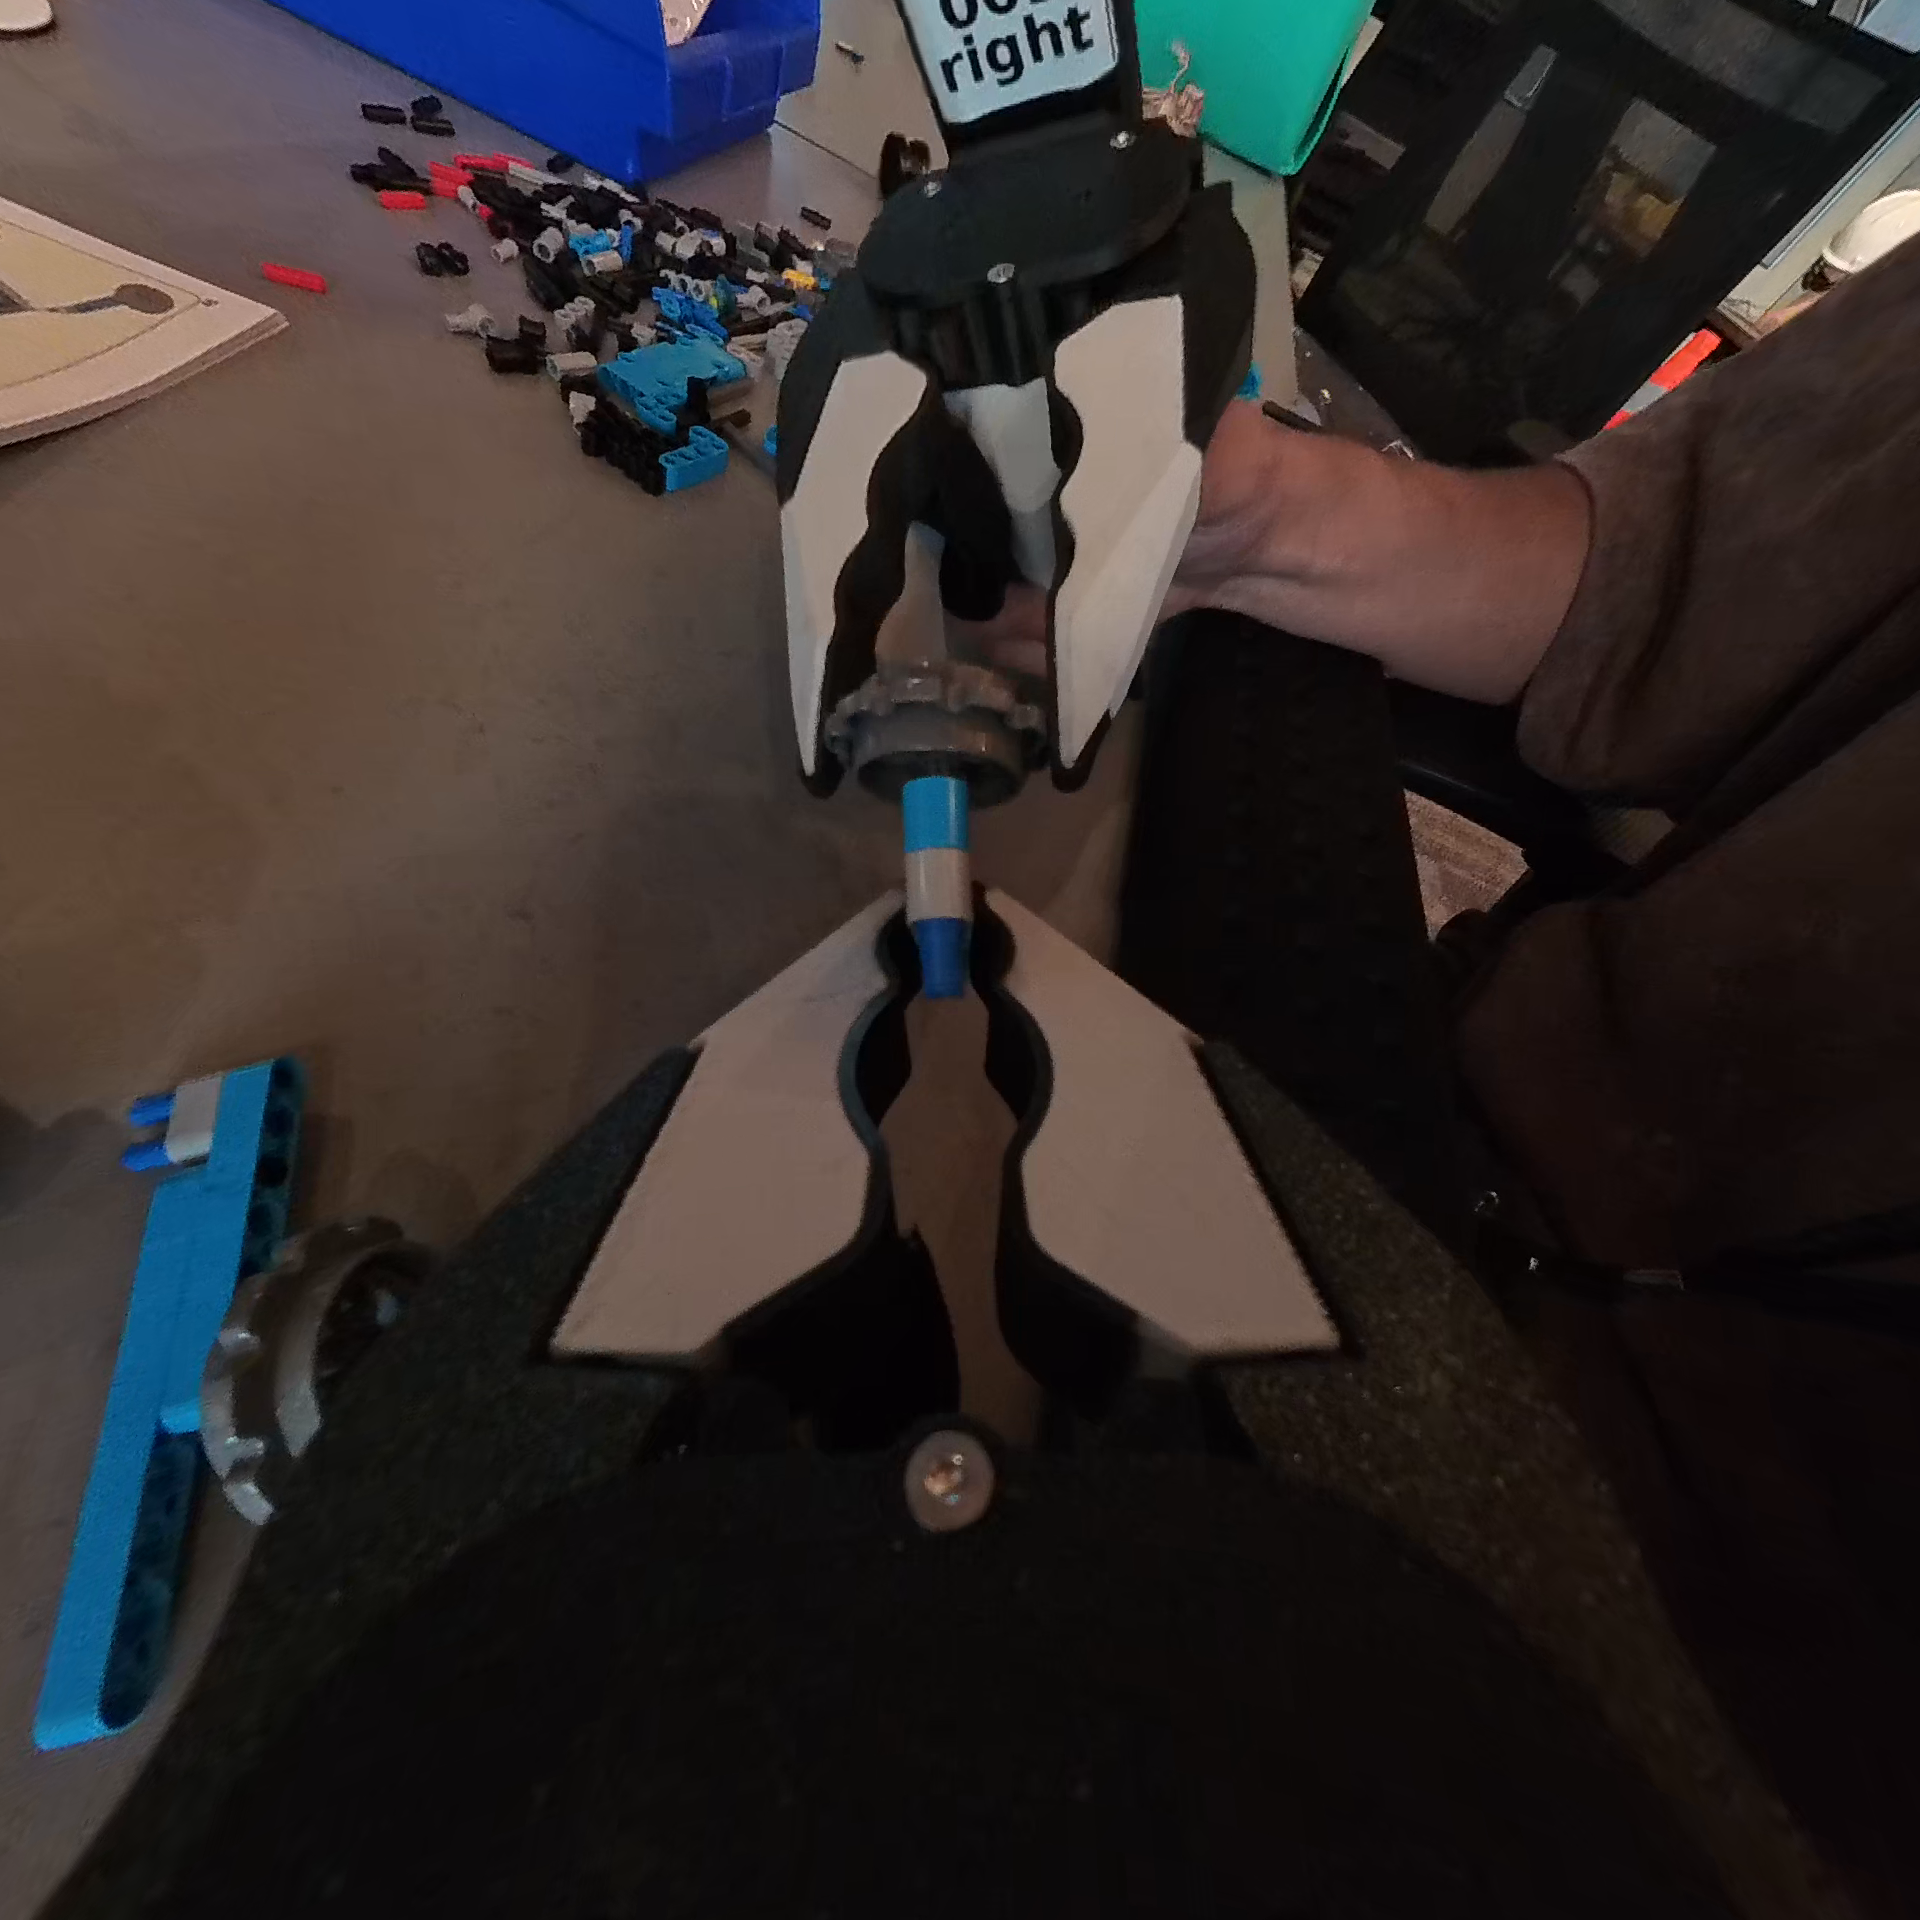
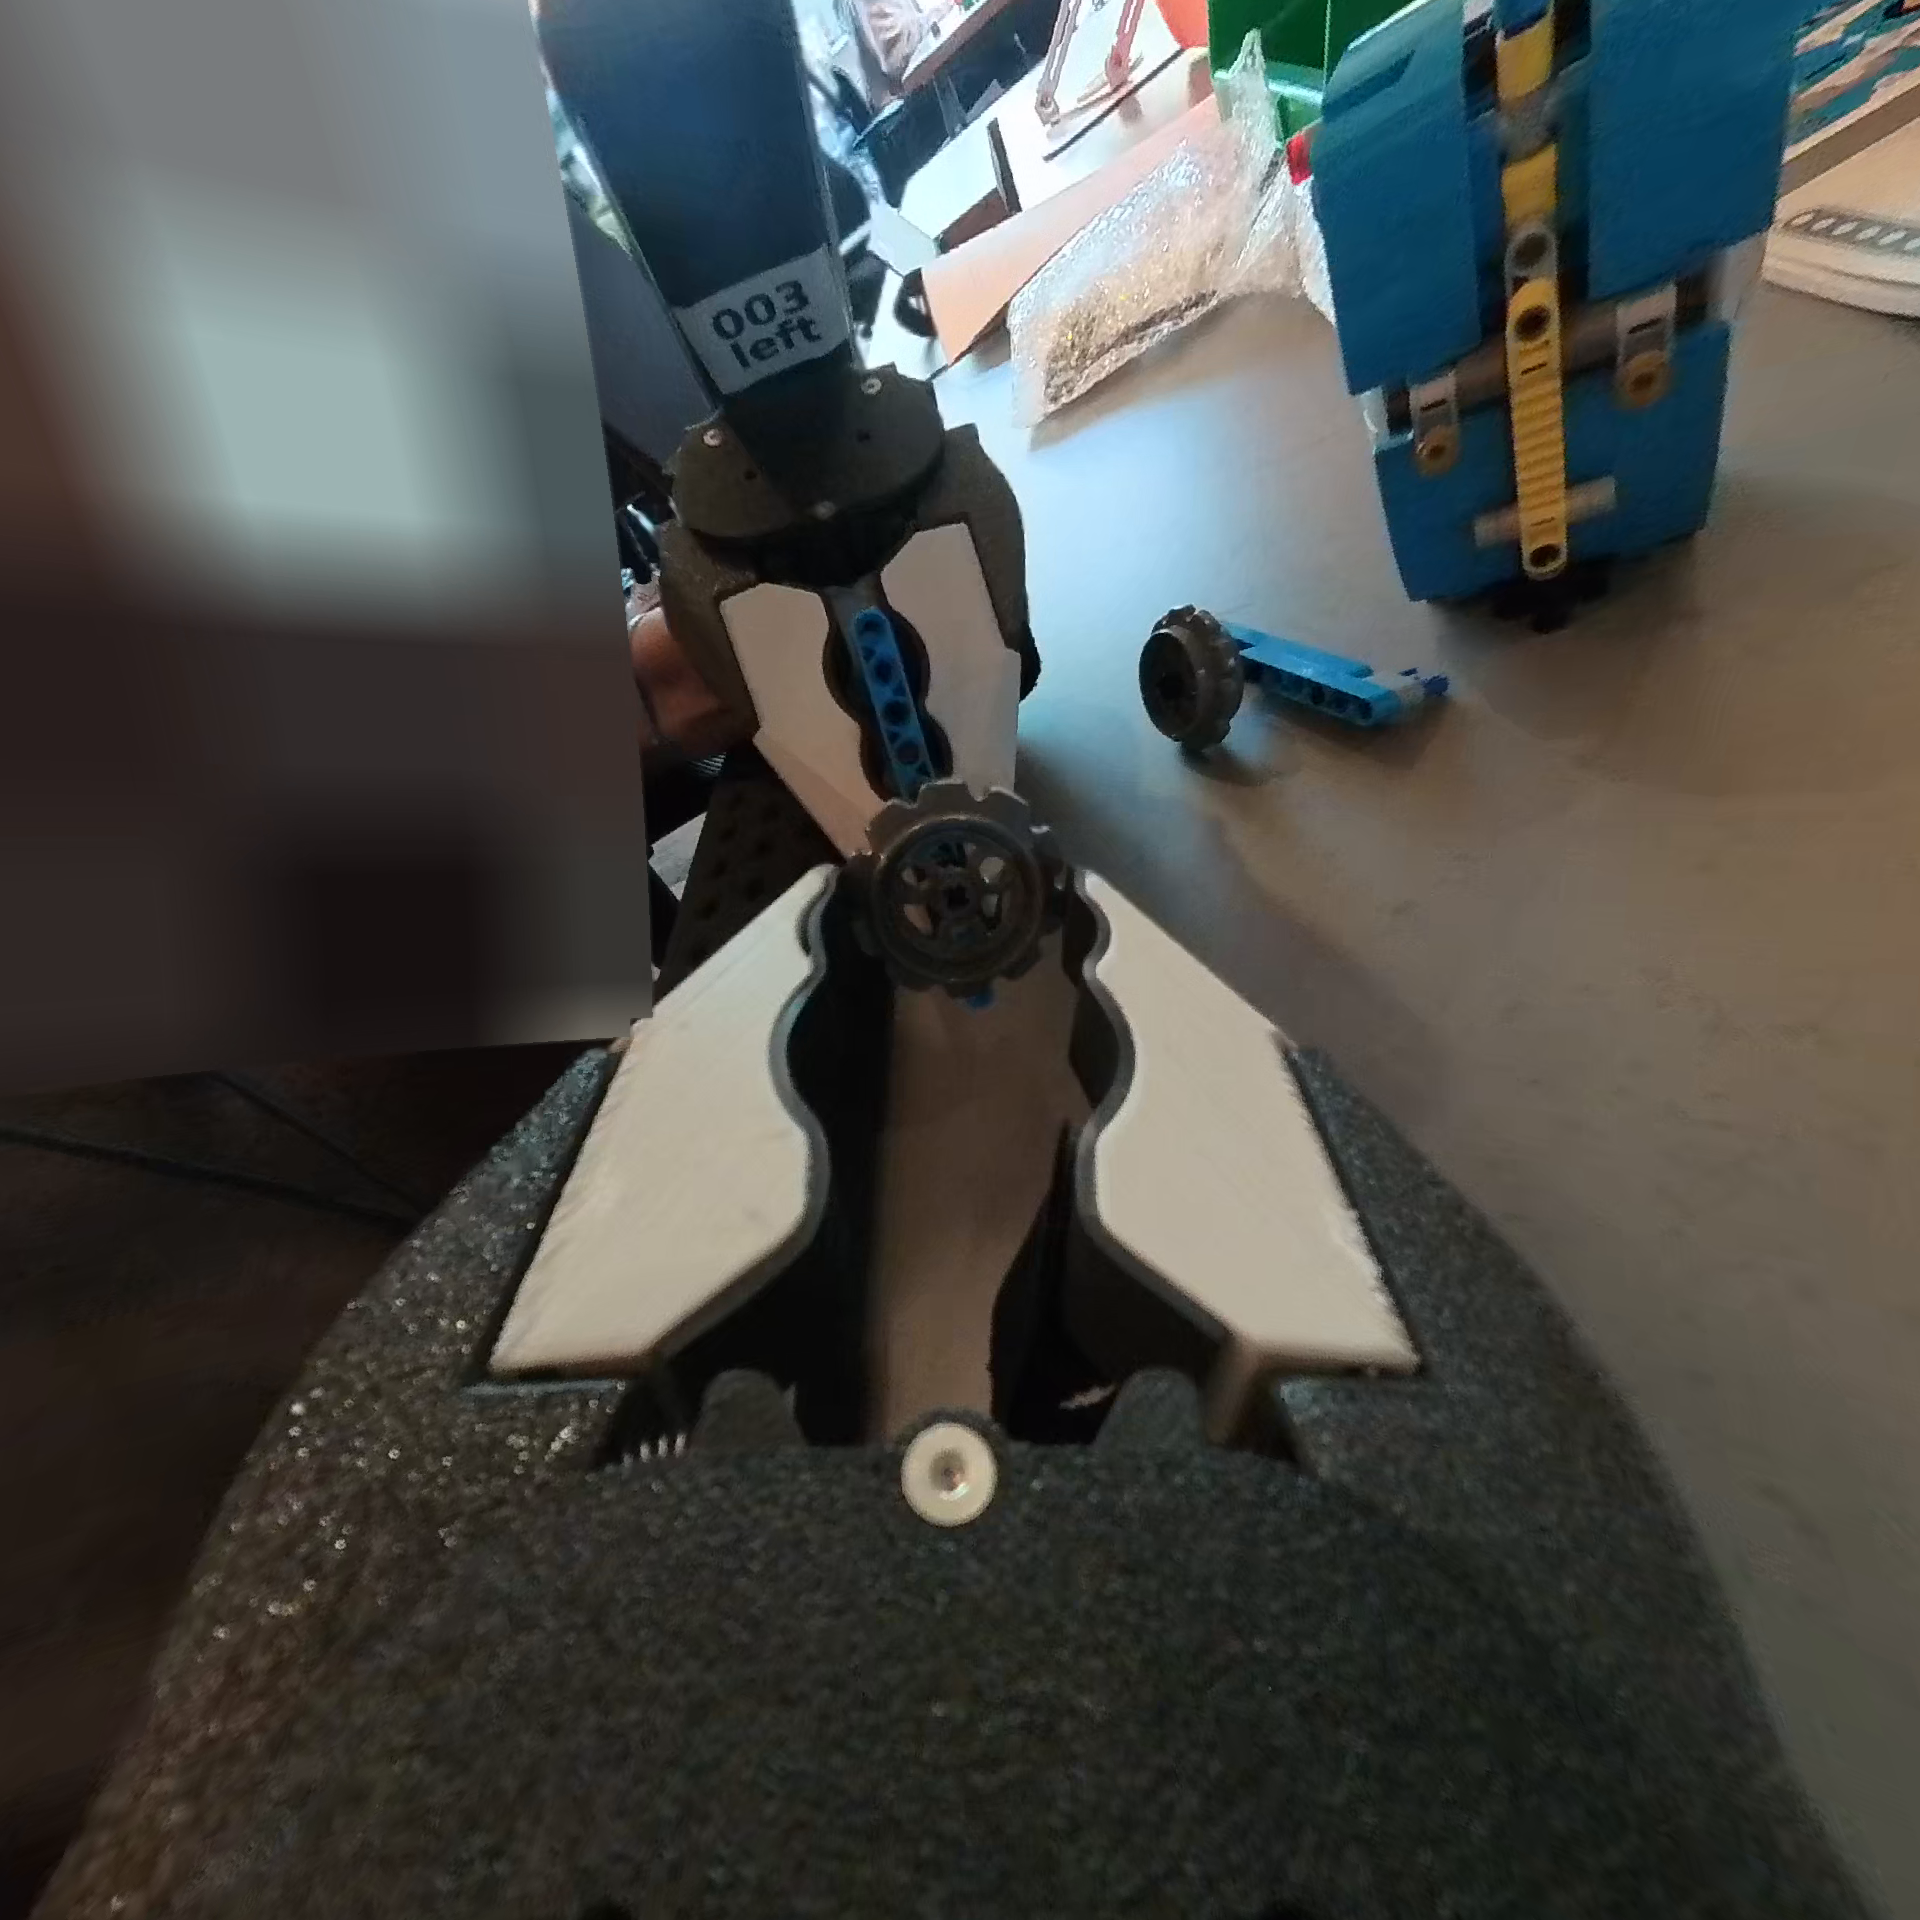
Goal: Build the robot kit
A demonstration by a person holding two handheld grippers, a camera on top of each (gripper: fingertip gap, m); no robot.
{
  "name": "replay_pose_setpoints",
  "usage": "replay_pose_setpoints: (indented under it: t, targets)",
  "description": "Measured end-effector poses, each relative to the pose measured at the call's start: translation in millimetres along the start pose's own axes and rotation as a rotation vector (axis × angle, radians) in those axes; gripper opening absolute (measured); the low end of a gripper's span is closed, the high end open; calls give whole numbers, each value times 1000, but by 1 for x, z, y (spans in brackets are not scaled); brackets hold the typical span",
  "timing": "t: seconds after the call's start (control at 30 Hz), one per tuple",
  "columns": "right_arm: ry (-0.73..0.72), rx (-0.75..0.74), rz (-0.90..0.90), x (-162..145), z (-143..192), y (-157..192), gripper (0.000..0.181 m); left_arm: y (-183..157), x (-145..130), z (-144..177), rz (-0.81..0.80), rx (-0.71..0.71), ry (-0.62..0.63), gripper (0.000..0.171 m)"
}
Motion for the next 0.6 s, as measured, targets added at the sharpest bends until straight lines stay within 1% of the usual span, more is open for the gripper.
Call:
replay_pose_setpoints:
  t: [0.1,0.27,0.37,0.5,0.6]
  targets:
    - [27,-3,-6,-3,0,-1,43,-1,-1,-2,-11,12,26,5]
    - [27,2,-24,-2,-2,-2,42,-1,-1,-4,-15,26,39,5]
    - [37,-15,0,-2,-2,-1,42,-1,-2,-5,-24,38,52,5]
    - [87,-63,66,-5,-2,2,42,-3,-3,-9,-59,72,98,5]
    - [72,-30,24,-6,-2,1,42,-3,-3,-9,-60,69,94,4]
Point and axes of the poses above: each gripper's, where its closed fingertips meet, z back along the fingers, x out of its top, y = z × x across the jaws, the point moved 10 cm from there along z, back along the fingers, and after that the axes turned 7 degrees about -x, right-handed, at the moved point
